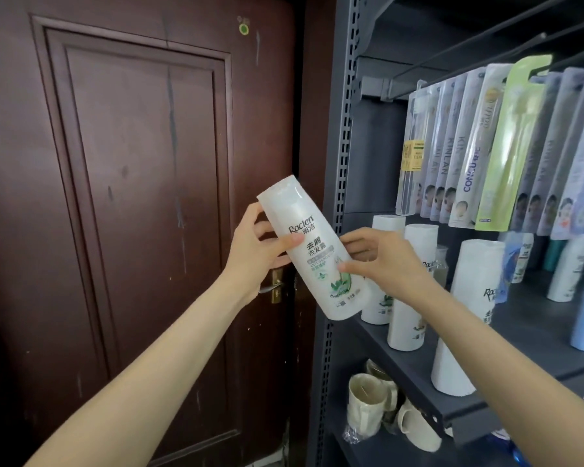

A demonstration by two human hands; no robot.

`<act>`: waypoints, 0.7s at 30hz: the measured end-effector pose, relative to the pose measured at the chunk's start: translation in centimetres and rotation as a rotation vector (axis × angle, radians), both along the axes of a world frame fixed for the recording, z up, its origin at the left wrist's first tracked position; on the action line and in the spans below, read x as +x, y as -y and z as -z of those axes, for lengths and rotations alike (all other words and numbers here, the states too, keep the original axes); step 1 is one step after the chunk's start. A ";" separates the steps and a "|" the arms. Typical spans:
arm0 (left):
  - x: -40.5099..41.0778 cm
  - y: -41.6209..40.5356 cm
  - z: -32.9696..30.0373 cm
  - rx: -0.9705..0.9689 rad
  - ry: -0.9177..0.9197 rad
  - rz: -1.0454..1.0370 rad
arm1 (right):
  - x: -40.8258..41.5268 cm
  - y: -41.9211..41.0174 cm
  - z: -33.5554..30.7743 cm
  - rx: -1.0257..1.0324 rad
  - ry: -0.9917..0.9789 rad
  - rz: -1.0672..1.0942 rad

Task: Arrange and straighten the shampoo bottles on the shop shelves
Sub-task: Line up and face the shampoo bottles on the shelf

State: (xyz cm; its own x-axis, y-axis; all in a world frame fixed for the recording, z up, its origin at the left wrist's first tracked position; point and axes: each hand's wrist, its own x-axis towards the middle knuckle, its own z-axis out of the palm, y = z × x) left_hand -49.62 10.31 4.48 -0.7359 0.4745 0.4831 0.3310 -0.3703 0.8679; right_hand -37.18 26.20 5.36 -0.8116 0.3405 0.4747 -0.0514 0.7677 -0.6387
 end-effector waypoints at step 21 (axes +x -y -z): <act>-4.0 -16.7 1.7 -0.324 -0.261 -0.250 | 2.5 -13.4 -6.9 0.440 0.326 0.022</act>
State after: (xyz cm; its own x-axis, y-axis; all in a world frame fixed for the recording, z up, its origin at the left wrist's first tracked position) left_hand -53.65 26.99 2.80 -0.7202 0.4550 0.5237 0.5978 0.0239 0.8013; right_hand -34.67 39.57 12.25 -0.9354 0.1852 0.3013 0.1146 0.9646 -0.2373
